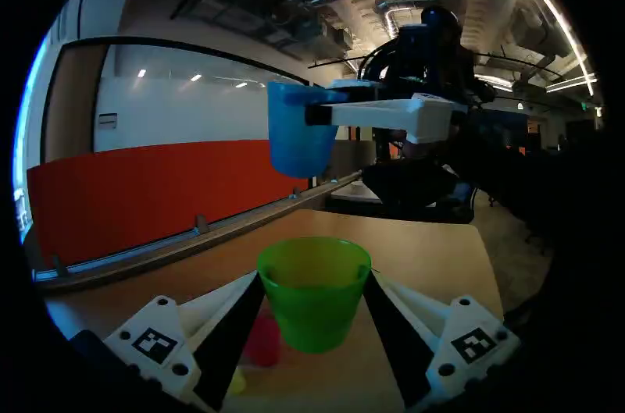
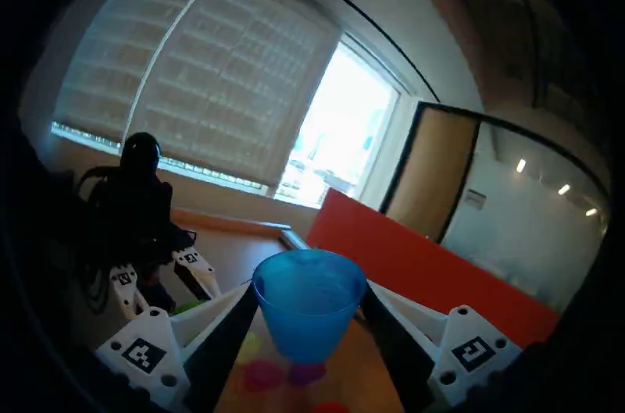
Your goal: Pour water
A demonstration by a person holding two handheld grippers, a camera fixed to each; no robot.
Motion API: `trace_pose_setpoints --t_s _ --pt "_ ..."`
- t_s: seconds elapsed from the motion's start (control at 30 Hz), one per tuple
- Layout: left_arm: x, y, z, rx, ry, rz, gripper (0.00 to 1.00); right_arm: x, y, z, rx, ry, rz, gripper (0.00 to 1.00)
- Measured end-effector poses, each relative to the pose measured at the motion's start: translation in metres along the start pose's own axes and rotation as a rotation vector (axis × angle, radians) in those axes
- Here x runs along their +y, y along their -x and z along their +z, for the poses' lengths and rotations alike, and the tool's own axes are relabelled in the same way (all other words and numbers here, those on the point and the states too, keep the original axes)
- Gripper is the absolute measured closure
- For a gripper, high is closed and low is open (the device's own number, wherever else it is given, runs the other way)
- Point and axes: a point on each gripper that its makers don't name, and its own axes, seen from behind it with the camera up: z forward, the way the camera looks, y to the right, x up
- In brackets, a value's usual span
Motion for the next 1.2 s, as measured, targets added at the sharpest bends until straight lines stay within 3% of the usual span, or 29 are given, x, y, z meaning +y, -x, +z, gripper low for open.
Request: trace_pose_setpoints --t_s 0.3,0.47,0.9,1.2 --pt "-0.001 0.0 -0.002 -0.008 -0.004 0.006 0.14 -0.013 0.006 -0.002 -0.006 -0.054 0.176 0.08" --pt "-0.003 0.002 -0.002 -0.015 -0.007 0.009 0.14 -0.011 0.007 -0.003 0.0 -0.057 0.232 0.08" --pt "-0.005 0.01 -0.002 -0.061 -0.004 0.033 0.14 -0.006 0.016 -0.01 -0.023 -0.055 0.265 0.08" --pt "-0.003 0.033 -0.002 -0.151 0.022 0.028 0.14 -0.002 0.042 -0.017 -0.08 -0.046 0.258 0.08"
